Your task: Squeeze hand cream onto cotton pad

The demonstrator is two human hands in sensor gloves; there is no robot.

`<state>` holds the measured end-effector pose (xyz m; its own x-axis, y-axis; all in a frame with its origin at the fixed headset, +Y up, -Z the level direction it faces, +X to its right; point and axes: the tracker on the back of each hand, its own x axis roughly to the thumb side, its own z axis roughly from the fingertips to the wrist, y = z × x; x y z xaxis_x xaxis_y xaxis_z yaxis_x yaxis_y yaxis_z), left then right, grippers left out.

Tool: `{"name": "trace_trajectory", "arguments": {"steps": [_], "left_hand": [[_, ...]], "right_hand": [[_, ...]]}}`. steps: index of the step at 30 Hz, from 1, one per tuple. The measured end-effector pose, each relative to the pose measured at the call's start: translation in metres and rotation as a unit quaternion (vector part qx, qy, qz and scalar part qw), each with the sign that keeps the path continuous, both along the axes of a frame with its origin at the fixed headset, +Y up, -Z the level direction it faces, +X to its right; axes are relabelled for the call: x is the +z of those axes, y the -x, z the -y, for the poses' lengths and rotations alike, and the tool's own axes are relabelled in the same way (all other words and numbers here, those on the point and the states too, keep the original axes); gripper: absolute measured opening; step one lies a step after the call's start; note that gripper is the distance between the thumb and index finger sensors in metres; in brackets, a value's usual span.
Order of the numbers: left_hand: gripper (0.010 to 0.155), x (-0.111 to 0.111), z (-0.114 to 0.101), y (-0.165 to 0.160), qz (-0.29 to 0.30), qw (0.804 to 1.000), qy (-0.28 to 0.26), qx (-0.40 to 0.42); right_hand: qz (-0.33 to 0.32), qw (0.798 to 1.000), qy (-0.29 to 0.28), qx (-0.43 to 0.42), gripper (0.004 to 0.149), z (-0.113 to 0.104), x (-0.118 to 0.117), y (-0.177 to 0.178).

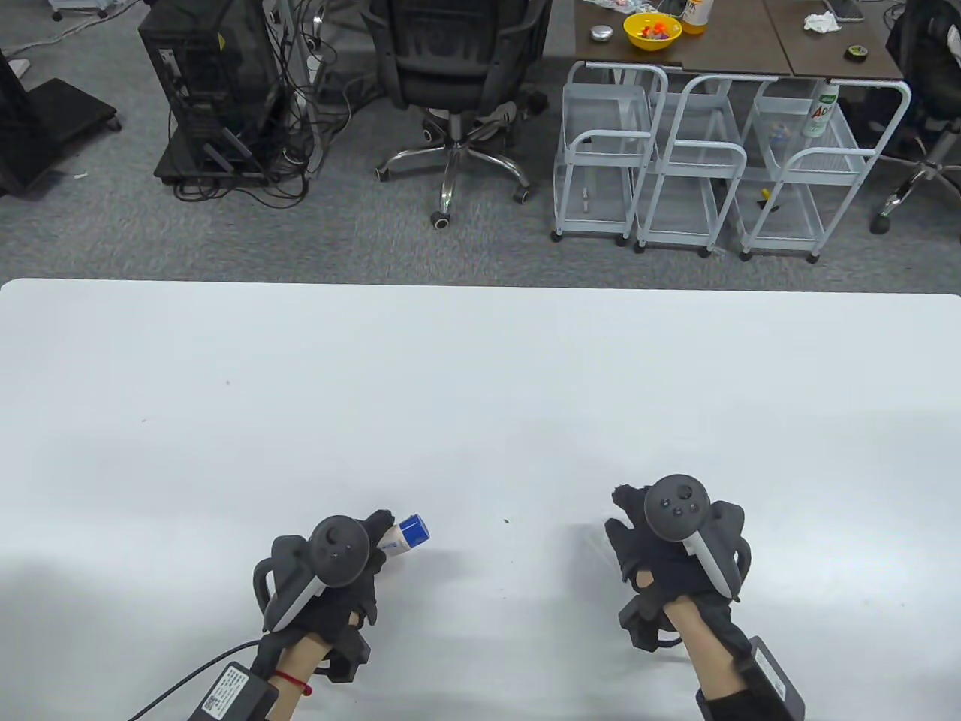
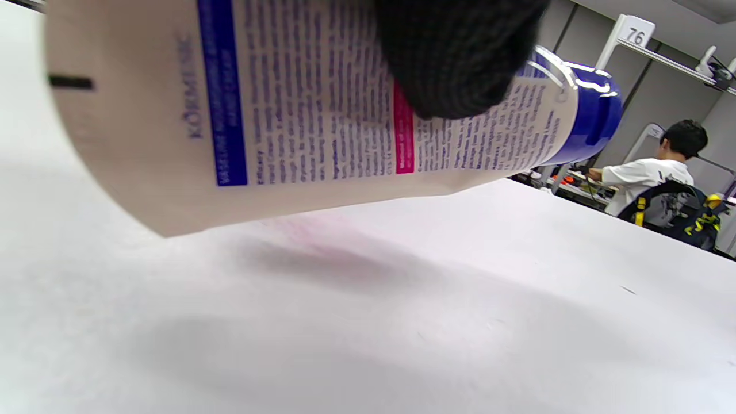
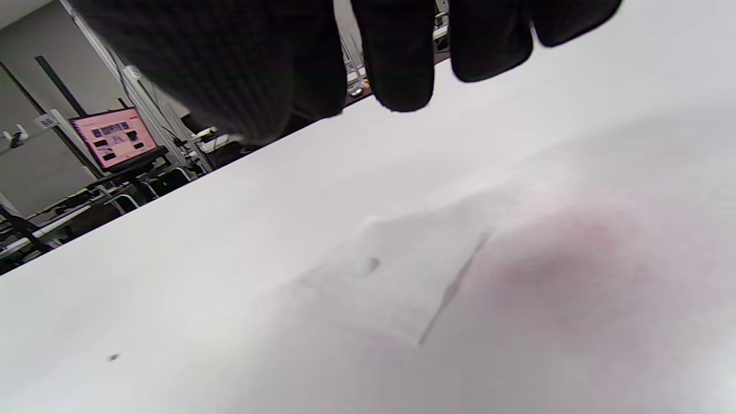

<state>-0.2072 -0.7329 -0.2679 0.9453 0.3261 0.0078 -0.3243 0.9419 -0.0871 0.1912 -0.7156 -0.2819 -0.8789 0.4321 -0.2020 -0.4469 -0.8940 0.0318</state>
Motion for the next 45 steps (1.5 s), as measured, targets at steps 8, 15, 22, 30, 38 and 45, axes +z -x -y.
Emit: {"name": "trace_trajectory", "arguments": {"steps": [8, 15, 22, 30, 38, 45], "left_hand": [[0.062, -0.021, 0.013, 0.039, -0.086, 0.996, 0.032, -0.019], [0.064, -0.026, 0.022, 0.047, -0.106, 0.992, 0.041, -0.054], [0.066, -0.027, 0.027, 0.047, -0.116, 0.986, 0.046, -0.111], [0.067, -0.023, 0.017, 0.049, -0.121, 0.986, 0.016, -0.109], [0.066, -0.004, -0.013, 0.024, -0.036, 0.996, -0.078, 0.002], [0.071, 0.018, -0.023, -0.003, 0.062, 0.992, -0.095, 0.050]], "right_hand": [[-0.046, 0.995, -0.080, 0.029, 0.061, -0.001, 0.042, 0.012], [-0.051, 0.995, -0.084, 0.022, 0.061, 0.001, 0.040, 0.015], [-0.050, 0.996, -0.077, 0.020, 0.062, 0.001, 0.039, 0.015], [-0.050, 0.996, -0.077, 0.017, 0.063, 0.001, 0.038, 0.014], [-0.059, 0.993, -0.100, -0.022, 0.063, 0.004, 0.038, 0.016], [-0.102, 0.988, -0.108, -0.044, 0.064, 0.009, 0.039, 0.026]]}}
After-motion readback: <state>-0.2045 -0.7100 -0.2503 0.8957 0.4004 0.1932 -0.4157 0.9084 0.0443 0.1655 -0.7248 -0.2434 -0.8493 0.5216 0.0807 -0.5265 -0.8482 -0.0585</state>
